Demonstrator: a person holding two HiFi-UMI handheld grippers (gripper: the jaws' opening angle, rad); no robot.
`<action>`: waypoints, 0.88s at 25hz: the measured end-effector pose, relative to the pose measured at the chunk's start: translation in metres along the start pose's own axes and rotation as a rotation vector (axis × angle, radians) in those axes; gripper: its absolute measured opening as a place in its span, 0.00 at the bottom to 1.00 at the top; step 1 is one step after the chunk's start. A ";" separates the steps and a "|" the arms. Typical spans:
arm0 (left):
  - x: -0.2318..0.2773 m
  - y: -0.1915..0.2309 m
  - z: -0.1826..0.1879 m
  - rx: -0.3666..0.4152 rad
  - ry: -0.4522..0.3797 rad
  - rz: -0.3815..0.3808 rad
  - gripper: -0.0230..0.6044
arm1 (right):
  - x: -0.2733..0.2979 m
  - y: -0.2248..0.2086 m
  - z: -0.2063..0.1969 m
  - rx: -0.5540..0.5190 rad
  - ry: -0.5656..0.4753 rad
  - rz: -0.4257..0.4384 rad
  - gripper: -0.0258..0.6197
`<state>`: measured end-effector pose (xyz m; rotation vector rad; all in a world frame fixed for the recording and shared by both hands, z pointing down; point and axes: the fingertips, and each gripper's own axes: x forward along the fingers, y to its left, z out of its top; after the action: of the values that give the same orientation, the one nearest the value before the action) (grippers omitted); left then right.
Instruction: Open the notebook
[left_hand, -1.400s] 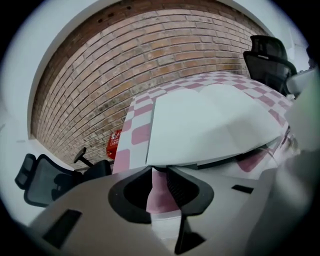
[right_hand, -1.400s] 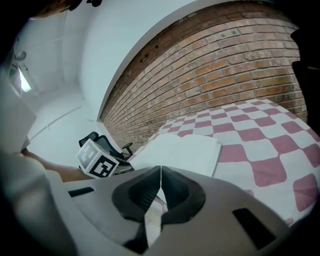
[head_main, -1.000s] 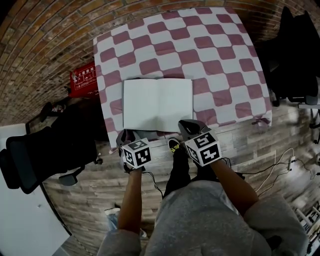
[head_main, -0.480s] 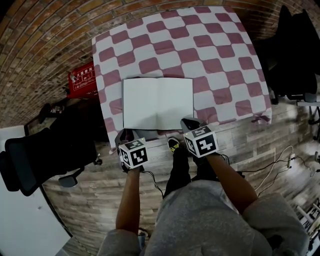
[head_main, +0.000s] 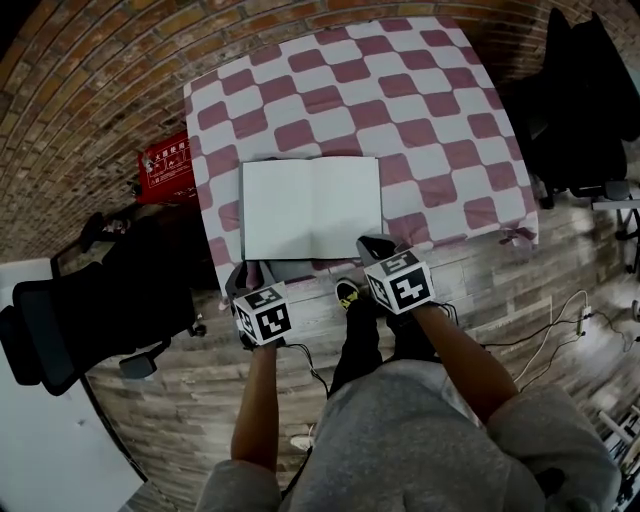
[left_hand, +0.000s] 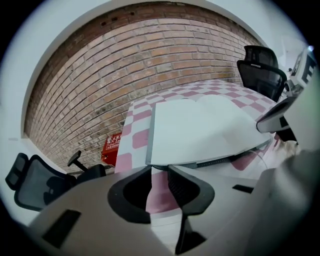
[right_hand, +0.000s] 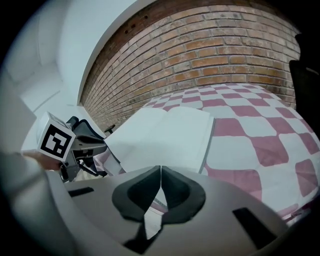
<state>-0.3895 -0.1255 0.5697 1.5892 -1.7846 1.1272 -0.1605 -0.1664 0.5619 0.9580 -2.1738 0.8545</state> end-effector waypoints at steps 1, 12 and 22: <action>-0.001 0.001 0.000 0.004 -0.001 0.003 0.19 | -0.001 0.000 0.001 0.002 -0.010 0.002 0.08; 0.008 0.006 -0.017 -0.083 0.070 -0.061 0.45 | -0.026 -0.001 0.018 0.001 -0.103 0.005 0.09; -0.059 -0.008 0.036 -0.128 -0.141 -0.096 0.45 | -0.089 -0.014 0.059 -0.064 -0.247 -0.007 0.08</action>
<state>-0.3641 -0.1217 0.5048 1.6942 -1.8086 0.8582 -0.1161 -0.1824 0.4652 1.0866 -2.3876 0.6884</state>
